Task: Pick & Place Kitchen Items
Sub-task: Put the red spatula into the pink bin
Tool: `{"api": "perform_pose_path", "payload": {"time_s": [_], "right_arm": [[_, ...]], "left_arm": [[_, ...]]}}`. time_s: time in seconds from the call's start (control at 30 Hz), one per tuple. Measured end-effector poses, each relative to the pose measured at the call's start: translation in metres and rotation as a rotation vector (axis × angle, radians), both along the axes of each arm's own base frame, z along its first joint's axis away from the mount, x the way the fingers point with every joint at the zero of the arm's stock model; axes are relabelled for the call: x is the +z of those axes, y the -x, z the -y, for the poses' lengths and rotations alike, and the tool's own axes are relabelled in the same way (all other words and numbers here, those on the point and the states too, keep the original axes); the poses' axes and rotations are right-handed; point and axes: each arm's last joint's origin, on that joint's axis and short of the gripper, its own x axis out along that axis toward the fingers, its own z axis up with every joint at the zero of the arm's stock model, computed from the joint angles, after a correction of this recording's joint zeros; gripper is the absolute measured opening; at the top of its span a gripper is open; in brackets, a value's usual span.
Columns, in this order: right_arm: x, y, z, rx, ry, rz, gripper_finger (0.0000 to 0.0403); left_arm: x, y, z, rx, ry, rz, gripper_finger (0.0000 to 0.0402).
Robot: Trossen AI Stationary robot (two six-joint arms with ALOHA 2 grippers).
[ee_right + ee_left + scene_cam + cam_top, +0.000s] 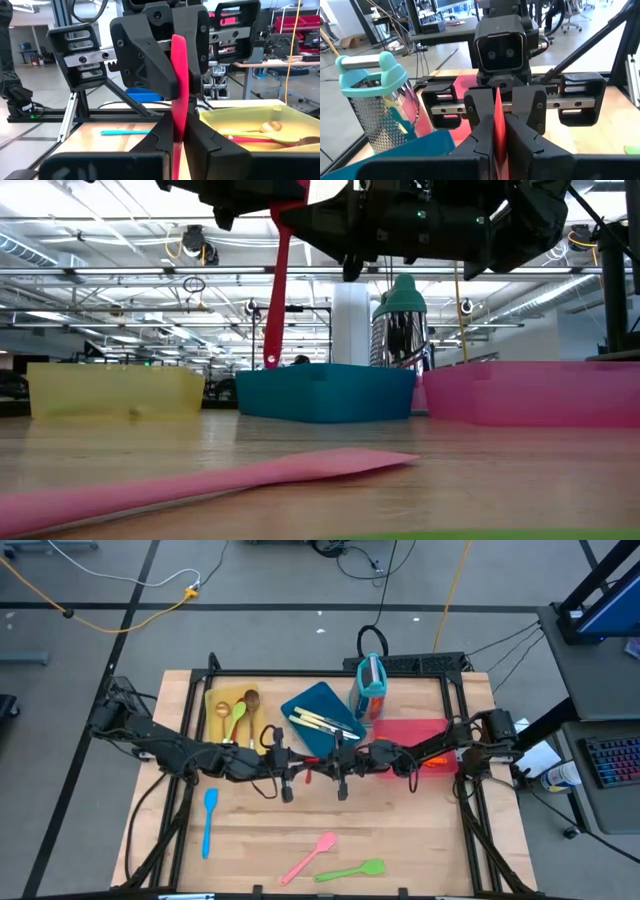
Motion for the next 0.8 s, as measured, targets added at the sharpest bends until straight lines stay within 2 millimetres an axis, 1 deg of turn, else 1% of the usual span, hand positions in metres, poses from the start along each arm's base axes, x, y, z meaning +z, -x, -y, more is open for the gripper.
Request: {"api": "perform_pose_path", "payload": {"time_s": [0.1,0.2,0.3,0.37,0.47,0.57,0.7,0.8], "right_arm": [[-0.001,0.0,0.0,0.0,0.003,-0.013,0.0014],[0.0,0.001,0.0,0.0,0.007,-0.035,0.0014],[0.007,0.006,-0.001,-0.005,0.034,-0.088,0.0014],[0.012,0.011,-0.002,-0.045,0.062,-0.145,0.0014],[0.023,0.024,-0.005,-0.122,0.136,-0.249,0.0014],[0.038,0.042,-0.009,-0.168,0.185,-0.319,0.0015],[0.058,0.066,-0.014,-0.203,0.209,-0.358,0.0015],[0.069,0.084,-0.014,-0.254,0.24,-0.402,0.0015]], "left_arm": [[-0.002,0.0,0.0,0.001,-0.001,-0.019,0.0046],[-0.003,0.001,0.001,0.003,-0.006,-0.034,0.007],[-0.004,0.001,0.001,0.006,-0.004,-0.041,0.0094],[-0.004,0.001,0.0,0.012,-0.004,-0.046,0.011],[-0.005,0.001,0.0,0.017,0.007,-0.052,0.0129],[-0.005,0.001,0.0,0.019,0.015,-0.053,0.014],[-0.005,0.001,0.0,0.019,0.016,-0.053,0.0144],[-0.005,0.001,0.0,0.018,0.016,-0.052,0.0145]]}}
